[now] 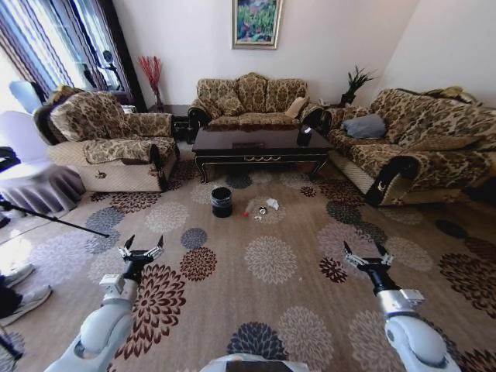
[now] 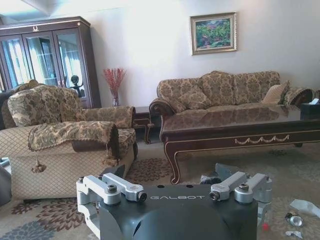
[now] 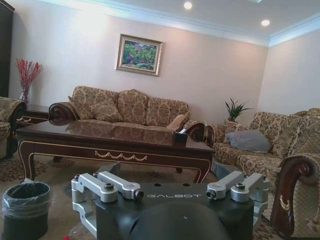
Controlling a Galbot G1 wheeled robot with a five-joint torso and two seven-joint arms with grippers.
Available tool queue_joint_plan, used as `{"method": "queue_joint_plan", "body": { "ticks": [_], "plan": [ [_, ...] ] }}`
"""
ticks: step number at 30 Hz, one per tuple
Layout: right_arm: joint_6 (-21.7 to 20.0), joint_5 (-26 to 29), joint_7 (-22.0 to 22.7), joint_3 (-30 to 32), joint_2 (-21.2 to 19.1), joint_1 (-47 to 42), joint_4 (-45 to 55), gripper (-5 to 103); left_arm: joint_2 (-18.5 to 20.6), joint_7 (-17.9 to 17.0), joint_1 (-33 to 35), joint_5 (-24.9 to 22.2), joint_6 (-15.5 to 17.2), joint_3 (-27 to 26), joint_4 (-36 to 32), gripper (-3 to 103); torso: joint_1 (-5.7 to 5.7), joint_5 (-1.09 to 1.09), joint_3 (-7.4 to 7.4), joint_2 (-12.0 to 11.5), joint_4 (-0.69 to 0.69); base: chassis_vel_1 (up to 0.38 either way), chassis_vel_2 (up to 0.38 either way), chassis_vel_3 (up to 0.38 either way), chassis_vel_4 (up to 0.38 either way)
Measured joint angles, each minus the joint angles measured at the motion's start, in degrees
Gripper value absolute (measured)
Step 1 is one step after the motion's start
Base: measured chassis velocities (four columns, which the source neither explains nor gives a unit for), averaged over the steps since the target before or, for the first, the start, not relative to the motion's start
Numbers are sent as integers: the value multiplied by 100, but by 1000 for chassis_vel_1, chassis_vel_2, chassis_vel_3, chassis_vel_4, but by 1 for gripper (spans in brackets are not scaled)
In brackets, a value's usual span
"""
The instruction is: Move to the front of the table and pick up the trash from the floor, then place it into the trash bin.
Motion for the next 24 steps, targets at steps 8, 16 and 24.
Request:
{"method": "queue_joint_plan", "body": {
  "ticks": [8,16,24],
  "plan": [
    [-8,4,11,75,70,-101,89,100,-41,-18,-2,-68,50,3,1,100,0,0,0,0,0,0,0,0,0],
    [-12,-10,12,85,123,-144,200,100,-37,-19,-33,-72,78,-35,22,100,0,0,0,0,0,0,0,0,0],
    [-43,-37,56,46,129,-117,178,100,-39,-25,-13,-176,531,-31,-133,100,-15,0,-15,-33,0,0,0,0,0]
  ]
}}
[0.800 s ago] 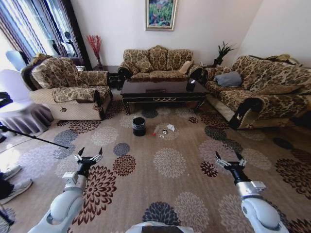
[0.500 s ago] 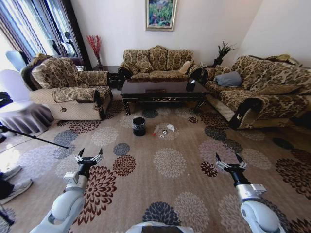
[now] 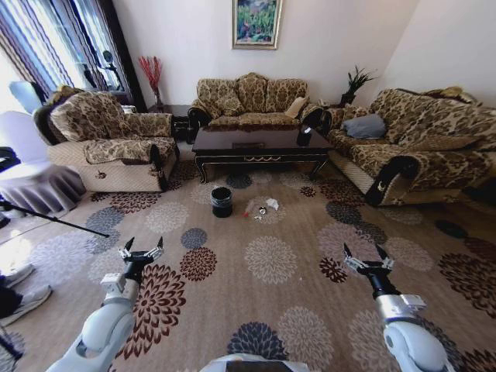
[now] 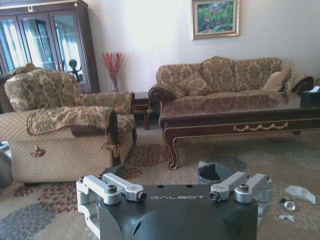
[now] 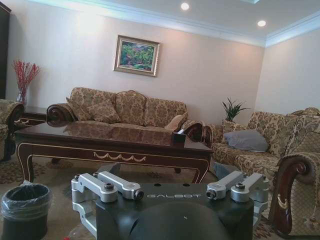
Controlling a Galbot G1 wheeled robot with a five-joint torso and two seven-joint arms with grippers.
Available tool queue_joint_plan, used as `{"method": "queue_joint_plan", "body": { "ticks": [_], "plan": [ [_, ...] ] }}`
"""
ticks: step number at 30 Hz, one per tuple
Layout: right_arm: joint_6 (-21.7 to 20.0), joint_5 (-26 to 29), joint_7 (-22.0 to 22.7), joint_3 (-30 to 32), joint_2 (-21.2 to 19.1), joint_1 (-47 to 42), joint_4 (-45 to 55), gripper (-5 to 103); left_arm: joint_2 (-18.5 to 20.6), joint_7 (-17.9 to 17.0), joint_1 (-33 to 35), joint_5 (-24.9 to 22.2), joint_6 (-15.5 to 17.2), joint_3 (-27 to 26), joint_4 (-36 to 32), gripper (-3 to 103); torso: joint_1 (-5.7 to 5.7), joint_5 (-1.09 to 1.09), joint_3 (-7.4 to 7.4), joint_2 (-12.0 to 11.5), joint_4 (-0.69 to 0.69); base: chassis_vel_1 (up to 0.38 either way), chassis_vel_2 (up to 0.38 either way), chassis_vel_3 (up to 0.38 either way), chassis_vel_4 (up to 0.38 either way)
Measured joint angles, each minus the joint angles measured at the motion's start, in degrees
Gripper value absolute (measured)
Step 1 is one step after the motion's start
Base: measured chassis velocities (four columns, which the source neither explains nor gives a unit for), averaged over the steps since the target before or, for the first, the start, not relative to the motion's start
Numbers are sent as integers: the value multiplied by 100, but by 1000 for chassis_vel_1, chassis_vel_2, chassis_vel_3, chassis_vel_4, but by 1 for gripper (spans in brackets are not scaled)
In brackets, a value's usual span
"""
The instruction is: Move to the front of the table and pick up the trash from the floor, then place it into the trash bin.
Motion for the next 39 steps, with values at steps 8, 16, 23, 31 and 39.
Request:
{"method": "queue_joint_plan", "body": {
  "ticks": [8,16,23,31,39],
  "plan": [
    [-122,97,182,-74,23,99,-137,100,-49,-170,-124,23,193,12,-23,100,-47,1,-45,-85,-1,0,0,0,0],
    [-141,173,196,-21,-72,62,-69,100,-83,-173,-42,89,169,32,-26,100,-166,0,-193,-353,-1,0,0,0,0],
    [-141,149,182,-2,-57,-11,51,100,-82,-172,-11,128,142,39,-37,100,-252,1,-300,-548,0,0,0,0,0],
    [-121,120,149,11,37,-109,126,100,-94,-170,62,221,110,47,-55,100,-367,1,-437,-803,0,0,0,0,0],
    [-105,107,133,6,103,-122,137,100,-50,-108,85,214,86,42,-150,100,-462,1,-559,-1019,0,0,0,0,0]
  ]
}}
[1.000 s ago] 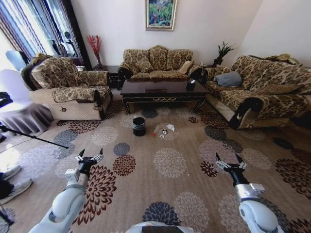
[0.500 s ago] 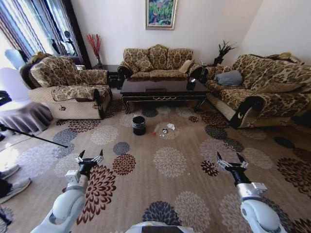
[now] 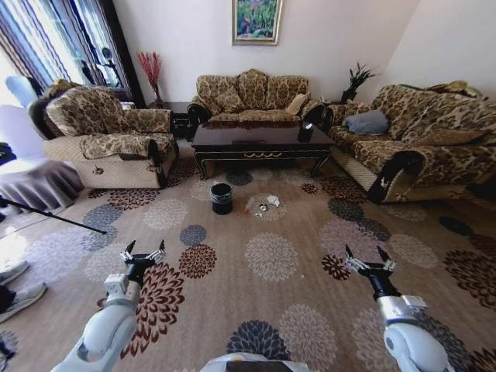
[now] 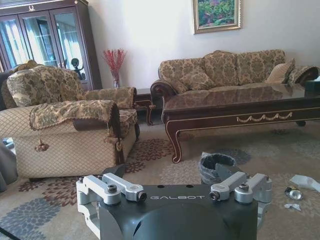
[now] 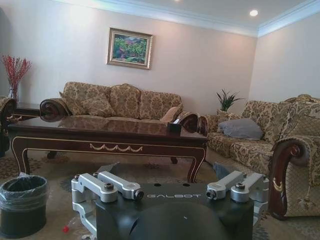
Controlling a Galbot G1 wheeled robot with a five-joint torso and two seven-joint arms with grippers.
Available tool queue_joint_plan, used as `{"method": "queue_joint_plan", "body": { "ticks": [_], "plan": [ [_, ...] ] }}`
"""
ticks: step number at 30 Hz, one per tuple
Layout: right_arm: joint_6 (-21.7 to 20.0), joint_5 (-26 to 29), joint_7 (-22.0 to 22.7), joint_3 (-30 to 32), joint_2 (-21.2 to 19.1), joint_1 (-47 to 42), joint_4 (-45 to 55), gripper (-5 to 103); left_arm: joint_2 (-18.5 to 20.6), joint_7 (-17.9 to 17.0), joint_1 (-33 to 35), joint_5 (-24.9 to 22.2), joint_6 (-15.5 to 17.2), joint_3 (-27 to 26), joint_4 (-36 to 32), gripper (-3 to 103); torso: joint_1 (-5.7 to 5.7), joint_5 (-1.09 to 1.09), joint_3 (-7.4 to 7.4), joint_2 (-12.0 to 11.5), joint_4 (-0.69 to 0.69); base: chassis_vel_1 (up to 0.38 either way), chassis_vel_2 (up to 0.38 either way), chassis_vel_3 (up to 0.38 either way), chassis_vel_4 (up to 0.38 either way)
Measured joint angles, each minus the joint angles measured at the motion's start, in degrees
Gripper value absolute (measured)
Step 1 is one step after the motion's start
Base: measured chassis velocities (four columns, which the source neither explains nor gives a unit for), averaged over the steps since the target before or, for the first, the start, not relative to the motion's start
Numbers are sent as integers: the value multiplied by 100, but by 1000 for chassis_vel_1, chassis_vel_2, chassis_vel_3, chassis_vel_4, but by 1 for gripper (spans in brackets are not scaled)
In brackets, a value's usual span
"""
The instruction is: Move to the front of the table and pick up the trash from the floor, then place it into the trash bin.
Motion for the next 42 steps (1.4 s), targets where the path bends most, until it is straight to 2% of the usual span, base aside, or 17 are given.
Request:
{"method": "queue_joint_plan", "body": {
  "ticks": [7,17,23,29,42],
  "plan": [
    [2,-63,-2,-51,54,-24,7,100,18,168,-7,82,-127,55,-6,100,-71,0,-96,-168,0,0,0,0,0],
    [46,-275,5,-177,74,-101,22,100,236,907,193,286,-725,46,141,100,-203,0,-267,-471,0,0,0,0,0],
    [46,-316,23,-213,102,-89,8,100,275,1229,222,286,-871,64,131,100,-275,0,-363,-638,0,0,0,0,0],
    [46,-323,27,-206,99,-87,-1,100,292,1332,200,261,-895,68,152,100,-342,0,-450,-793,0,0,0,0,0],
    [90,-321,-39,-220,159,-116,-26,100,263,1307,240,360,-877,147,161,100,-473,0,-613,-1086,0,0,0,0,0]
  ]
}}
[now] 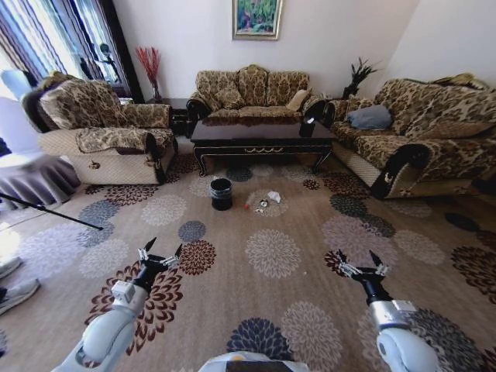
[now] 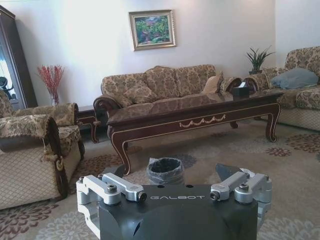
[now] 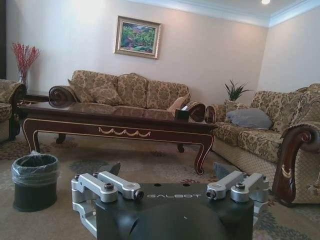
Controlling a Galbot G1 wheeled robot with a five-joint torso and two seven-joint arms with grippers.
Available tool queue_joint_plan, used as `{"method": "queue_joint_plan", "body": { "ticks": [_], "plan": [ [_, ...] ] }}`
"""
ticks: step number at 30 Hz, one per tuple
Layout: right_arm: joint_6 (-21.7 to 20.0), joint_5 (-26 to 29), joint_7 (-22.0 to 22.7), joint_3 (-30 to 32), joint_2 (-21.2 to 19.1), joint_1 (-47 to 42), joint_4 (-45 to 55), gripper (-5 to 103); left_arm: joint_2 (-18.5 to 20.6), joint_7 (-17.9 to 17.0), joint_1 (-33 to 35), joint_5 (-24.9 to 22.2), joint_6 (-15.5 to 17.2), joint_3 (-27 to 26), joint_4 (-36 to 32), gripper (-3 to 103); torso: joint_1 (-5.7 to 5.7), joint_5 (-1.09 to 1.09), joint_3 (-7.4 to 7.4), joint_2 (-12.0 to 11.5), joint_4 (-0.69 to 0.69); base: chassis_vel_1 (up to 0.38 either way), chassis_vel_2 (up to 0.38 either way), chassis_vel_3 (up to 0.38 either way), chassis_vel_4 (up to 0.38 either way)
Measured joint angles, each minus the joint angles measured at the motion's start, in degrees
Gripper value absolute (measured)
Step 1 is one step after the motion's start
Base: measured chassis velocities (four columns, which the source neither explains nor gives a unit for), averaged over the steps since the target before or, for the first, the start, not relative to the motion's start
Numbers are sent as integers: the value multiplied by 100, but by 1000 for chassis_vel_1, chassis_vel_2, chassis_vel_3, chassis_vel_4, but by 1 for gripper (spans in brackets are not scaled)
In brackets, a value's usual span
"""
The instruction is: Move to the front of the table and pick up the trash from the floor, then place it into the trash bin.
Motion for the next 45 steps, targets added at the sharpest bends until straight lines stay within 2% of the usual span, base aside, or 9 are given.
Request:
{"method": "queue_joint_plan", "body": {
  "ticks": [13,19,25,31,45],
  "plan": [
    [104,-177,-164,-359,-247,89,-88,100,-29,-70,164,-1,74,-54,-103,100,-142,0,-198,-341,0,0,0,0,0],
    [108,-268,-166,-681,-746,300,-148,100,-53,-103,373,20,129,-96,-220,100,-219,0,-306,-524,1,0,0,0,0],
    [110,-264,-168,-776,-972,451,-159,100,-114,-133,464,64,172,-120,-252,100,-277,0,-387,-665,0,0,0,0,0],
    [148,-278,-178,-790,-1005,540,-269,100,-156,-189,432,77,271,-107,-289,100,-327,0,-450,-778,0,0,0,0,0],
    [168,-270,-175,-720,-781,466,-332,100,-121,-222,270,-11,365,-38,-300,100,-464,0,-654,-1118,-1,0,0,0,0]
  ]
}}
